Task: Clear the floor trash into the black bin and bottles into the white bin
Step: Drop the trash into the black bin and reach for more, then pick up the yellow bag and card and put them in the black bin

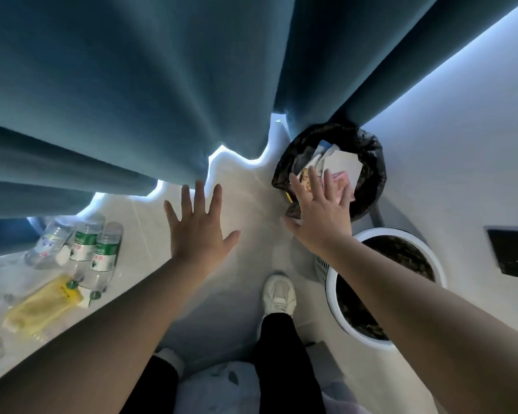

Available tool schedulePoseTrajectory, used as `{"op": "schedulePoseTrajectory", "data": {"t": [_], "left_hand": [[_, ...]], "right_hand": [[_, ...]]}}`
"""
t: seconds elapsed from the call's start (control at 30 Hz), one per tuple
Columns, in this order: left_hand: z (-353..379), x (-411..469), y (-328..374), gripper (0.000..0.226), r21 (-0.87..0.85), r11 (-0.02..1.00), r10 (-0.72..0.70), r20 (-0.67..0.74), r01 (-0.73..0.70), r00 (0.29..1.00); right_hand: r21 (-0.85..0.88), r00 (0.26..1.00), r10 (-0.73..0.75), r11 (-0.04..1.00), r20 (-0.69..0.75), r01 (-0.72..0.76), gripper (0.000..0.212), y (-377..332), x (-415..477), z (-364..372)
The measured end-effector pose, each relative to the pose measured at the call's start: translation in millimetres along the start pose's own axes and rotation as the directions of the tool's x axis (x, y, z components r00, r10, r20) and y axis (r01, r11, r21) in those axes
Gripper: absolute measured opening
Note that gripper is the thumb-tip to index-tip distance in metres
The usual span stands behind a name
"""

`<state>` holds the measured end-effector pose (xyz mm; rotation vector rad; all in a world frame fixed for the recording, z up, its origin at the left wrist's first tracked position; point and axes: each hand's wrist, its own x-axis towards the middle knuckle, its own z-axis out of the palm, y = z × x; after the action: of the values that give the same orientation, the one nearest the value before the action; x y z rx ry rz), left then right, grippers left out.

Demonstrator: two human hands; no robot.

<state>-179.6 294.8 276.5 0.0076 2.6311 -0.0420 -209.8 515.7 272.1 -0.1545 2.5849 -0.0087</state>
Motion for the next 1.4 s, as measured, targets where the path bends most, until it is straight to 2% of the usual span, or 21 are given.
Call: {"op": "schedulePoseTrajectory", "data": {"t": [0.23, 0.37, 0.67, 0.87, 1.0, 1.33, 1.4], "left_hand": [[24, -74, -105, 0.089, -0.054, 0.985, -0.163, 0.055, 0.166, 0.985], [44, -121, -181, 0.089, -0.074, 0.953, -0.289, 0.081, 0.295, 0.954], [104, -229, -351, 0.092, -0.230, 0.778, -0.555, 0.185, 0.585, 0.811], [131, -278, -429, 0.091, -0.267, 0.740, -0.562, 0.259, 0.617, 0.786], [140, -290, -456, 0.090, -0.258, 0.763, -0.535, 0.262, 0.592, 0.803], [151, -292, -507, 0.085, -0.274, 0.683, -0.564, 0.390, 0.677, 0.728], [166, -275, -515, 0.083, -0.285, 0.684, -0.557, 0.390, 0.671, 0.733]], "right_hand": [[-0.047, 0.980, -0.182, 0.981, 0.080, 0.187, 0.083, -127, -28, 6], [-0.115, 0.942, -0.324, 0.936, 0.089, 0.333, 0.083, -218, -42, 10], [-0.239, 0.824, -0.529, 0.789, 0.202, 0.566, 0.081, -418, -79, 29], [-0.285, 0.803, -0.524, 0.754, 0.282, 0.592, 0.082, -505, -100, 36], [-0.293, 0.812, -0.493, 0.763, 0.314, 0.576, 0.081, -537, -104, 44], [-0.263, 0.759, -0.497, 0.734, 0.419, 0.626, 0.083, -595, -90, 51], [-0.264, 0.746, -0.521, 0.716, 0.414, 0.646, 0.082, -610, -73, 65]]}}
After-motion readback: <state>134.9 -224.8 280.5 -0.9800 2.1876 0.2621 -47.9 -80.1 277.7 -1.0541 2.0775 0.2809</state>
